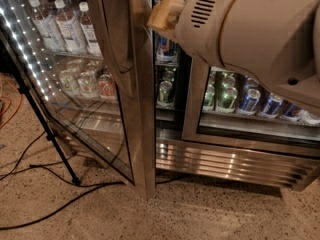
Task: Open left fridge door
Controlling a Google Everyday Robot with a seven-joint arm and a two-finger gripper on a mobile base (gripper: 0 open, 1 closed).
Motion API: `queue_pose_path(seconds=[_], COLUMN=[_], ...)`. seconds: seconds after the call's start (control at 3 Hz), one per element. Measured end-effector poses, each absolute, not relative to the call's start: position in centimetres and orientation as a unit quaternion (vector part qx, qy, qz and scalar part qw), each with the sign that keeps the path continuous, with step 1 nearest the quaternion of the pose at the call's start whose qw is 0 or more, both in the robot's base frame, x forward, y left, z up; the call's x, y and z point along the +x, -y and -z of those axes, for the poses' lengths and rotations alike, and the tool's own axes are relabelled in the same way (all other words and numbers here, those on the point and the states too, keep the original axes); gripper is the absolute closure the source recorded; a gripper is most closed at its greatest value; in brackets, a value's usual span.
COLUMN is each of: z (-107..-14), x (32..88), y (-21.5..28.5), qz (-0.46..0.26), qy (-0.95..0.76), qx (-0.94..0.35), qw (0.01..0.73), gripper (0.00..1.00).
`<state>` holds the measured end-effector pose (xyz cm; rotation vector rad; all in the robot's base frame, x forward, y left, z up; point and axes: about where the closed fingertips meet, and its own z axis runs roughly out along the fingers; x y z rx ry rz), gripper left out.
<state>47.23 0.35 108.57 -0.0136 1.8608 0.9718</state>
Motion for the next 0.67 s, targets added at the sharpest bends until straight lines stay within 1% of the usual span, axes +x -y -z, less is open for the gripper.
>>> queue_pose_path(seconds=[0.33, 0.67], z=[-109.48, -109.49], x=[46.33, 46.16], y=[-0.98, -0.83], qz=[-0.418, -0.418], qy=[-0.763, -0.763], qx=[-0.011, -0.011], qw=[0.493, 0.492], gripper=[1.0, 1.0])
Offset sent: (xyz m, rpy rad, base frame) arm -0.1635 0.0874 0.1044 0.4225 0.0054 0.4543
